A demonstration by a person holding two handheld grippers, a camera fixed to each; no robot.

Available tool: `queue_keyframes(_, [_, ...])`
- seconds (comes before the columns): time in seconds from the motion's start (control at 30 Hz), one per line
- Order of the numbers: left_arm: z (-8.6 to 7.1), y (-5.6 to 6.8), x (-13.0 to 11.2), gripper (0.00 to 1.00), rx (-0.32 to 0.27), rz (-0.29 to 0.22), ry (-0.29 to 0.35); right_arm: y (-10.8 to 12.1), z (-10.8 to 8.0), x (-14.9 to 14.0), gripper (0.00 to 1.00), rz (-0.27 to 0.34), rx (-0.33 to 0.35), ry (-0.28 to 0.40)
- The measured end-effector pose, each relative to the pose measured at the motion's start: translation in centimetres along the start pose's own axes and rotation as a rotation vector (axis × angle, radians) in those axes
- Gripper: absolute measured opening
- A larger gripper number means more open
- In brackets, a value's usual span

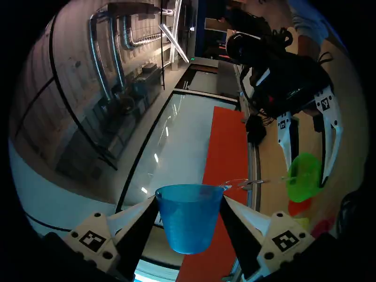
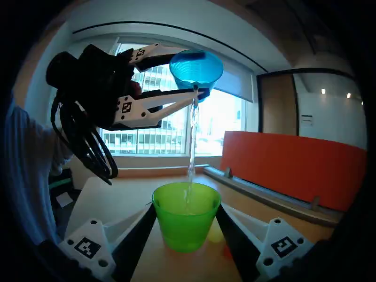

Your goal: Pour water

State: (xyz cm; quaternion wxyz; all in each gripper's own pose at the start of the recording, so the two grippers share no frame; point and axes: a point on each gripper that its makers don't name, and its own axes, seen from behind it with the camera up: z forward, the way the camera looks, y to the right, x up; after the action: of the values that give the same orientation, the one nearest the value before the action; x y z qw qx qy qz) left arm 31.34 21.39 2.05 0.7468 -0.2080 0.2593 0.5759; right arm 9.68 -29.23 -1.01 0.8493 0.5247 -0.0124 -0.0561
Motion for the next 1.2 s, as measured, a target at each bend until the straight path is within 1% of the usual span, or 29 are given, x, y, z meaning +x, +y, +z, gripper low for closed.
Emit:
queue_keyframes(0.2, [0.2,0.2,0.2,0.87,0.002,0.033,0.005,0.2,-0.1,0.0,0.89,-0.001,-0.004,-0.001])
queue_keyframes(0.6, [0.3,0.1,0.4,0.87,0.011,0.104,0.006,0.3,-0.1,0.2,0.89,0.0,-0.008,0.002])
queue_keyframes(0.8, [0.2,-0.5,0.5,0.87,0.021,0.144,0.005,0.4,0.0,0.2,0.89,-0.001,-0.01,0.003])
queue_keyframes(0.9, [0.4,-1.0,0.5,0.87,0.027,0.165,0.006,0.4,-0.1,0.1,0.89,0.0,-0.011,0.004])
queue_keyframes(1.2, [0.0,-1.0,1.2,0.87,0.032,0.22,0.01,0.6,-0.2,0.1,0.89,0.002,-0.013,0.01])
